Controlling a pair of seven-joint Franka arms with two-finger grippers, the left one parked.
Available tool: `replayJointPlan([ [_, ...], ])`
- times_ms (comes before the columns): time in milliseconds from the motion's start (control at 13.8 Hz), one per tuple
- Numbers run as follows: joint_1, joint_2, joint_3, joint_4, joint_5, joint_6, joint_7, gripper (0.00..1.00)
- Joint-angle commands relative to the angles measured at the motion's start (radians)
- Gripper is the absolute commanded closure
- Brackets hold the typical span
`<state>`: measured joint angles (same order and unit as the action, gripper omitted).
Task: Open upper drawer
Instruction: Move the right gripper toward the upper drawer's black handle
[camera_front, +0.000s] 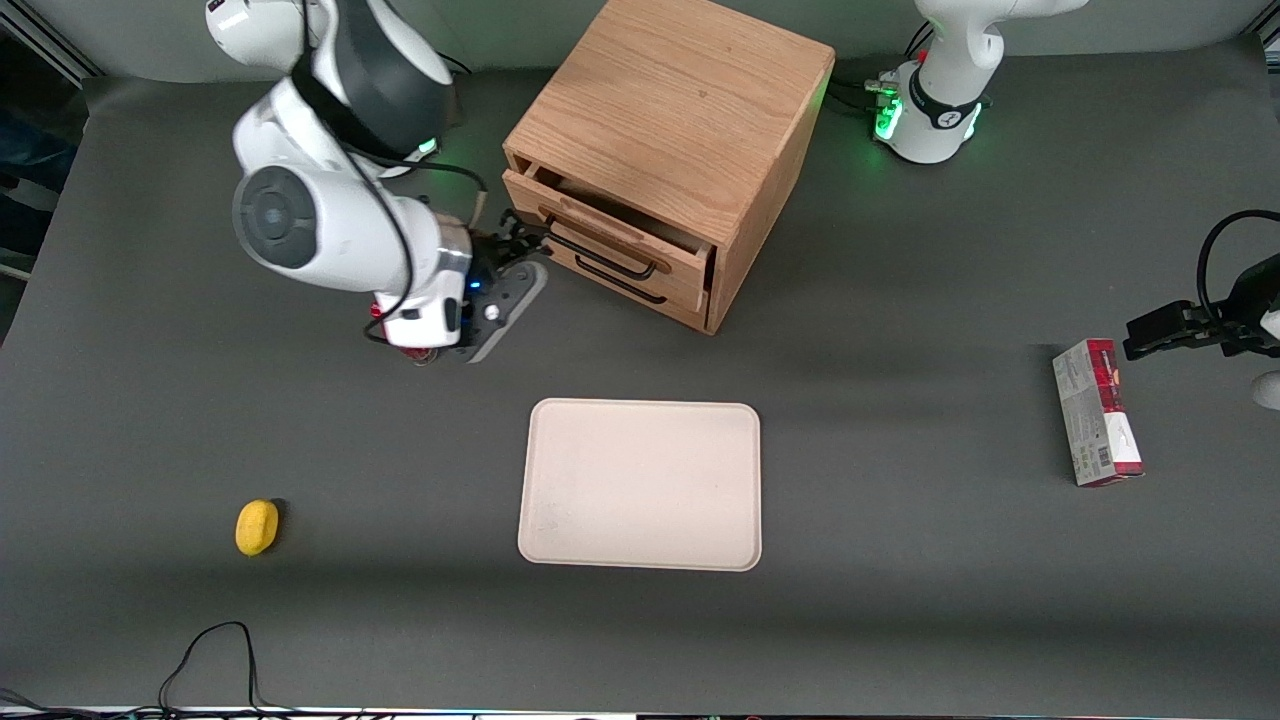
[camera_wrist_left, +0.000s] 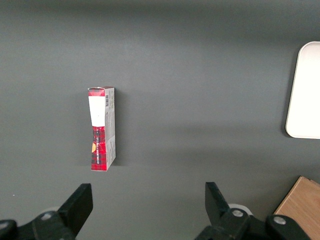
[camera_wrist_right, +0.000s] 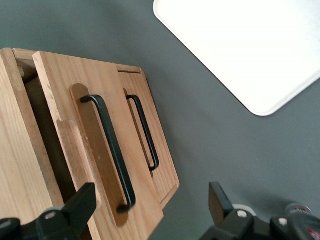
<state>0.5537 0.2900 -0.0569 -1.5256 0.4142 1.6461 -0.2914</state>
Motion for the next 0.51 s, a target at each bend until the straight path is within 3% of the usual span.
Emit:
replayJointPlan([
  [0,0.029,-0.003,-0.014,-0.048,0.023,0.055,-0.026,0.00],
  [435,0.086,-0.015,-0.015,-0.128,0.015,0.138,-0.074,0.00],
])
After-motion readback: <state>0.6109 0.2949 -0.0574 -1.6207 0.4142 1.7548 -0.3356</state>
